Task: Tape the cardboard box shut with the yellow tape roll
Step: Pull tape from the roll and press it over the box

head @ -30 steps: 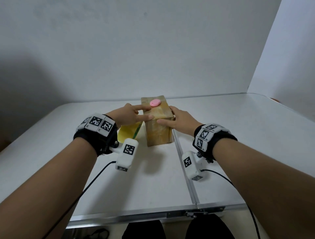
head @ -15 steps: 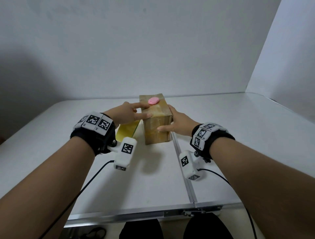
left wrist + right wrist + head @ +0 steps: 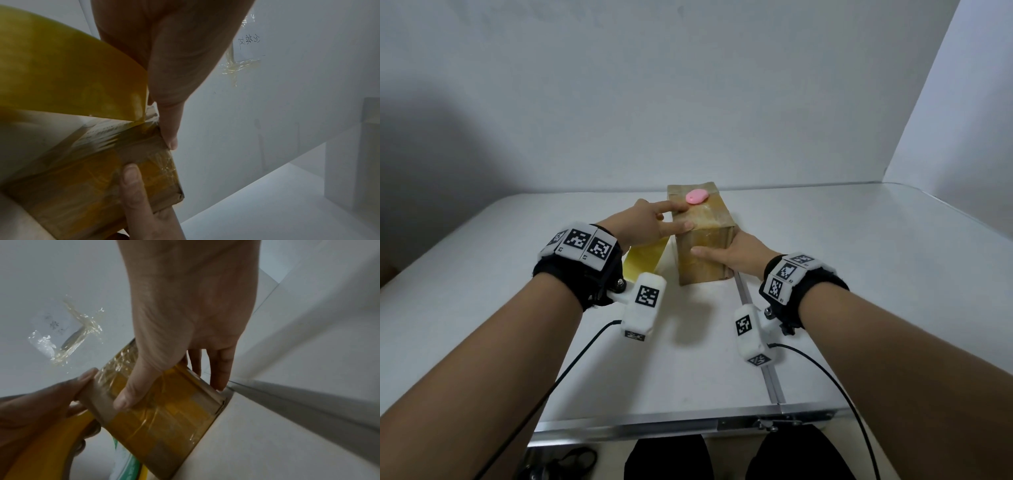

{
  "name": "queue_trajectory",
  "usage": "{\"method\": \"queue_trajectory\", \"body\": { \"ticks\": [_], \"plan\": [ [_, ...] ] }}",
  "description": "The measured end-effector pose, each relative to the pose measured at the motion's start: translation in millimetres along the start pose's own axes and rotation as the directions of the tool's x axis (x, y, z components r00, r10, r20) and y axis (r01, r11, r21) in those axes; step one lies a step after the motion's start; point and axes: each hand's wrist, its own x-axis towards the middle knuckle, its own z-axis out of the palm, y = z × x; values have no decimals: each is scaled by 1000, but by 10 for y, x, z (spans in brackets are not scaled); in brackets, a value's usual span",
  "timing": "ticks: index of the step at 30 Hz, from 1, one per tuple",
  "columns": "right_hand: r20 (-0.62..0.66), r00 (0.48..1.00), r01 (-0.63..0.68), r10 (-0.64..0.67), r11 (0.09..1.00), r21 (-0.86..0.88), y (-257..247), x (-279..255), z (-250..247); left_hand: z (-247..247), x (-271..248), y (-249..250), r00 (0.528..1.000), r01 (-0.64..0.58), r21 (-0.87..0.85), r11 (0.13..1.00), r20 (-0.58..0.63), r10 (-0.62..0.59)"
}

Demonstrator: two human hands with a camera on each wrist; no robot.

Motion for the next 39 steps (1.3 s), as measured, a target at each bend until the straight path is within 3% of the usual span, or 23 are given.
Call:
{"method": "queue_trajectory", "body": {
  "ticks": [10, 16, 23, 28, 32, 35, 39],
  "plan": [
    [62, 998, 29, -28, 1000, -10, -125, -139, -96, 4, -47, 36, 1000, -2, -16, 1000, -13, 2],
    [101, 995, 25, -4, 979, -204, -84, -121, -162, 16, -61, 22, 1000, 0, -51, 999, -26, -1],
    [75, 997, 36, -27, 992, -120, -84, -178, -173, 6, -75, 35, 1000, 0, -43, 999, -27, -1],
    [118, 992, 0, 41, 944, -330, -115, -173, -183, 4, -84, 30, 1000, -1, -54, 999, -26, -1],
    [91, 996, 35, -15, 975, -220, -148, -256, -146, 14, -99, 39, 999, 0, -108, 994, -43, -5],
    [13, 997, 80, -79, 988, -129, -201, -294, -139, 33, -136, 34, 994, -28, -167, 986, -106, 10],
    [-36, 994, 98, -103, 989, -115, -251, -341, -140, -20, -247, -46, 960, -57, -323, 945, -276, -37]
  ]
}}
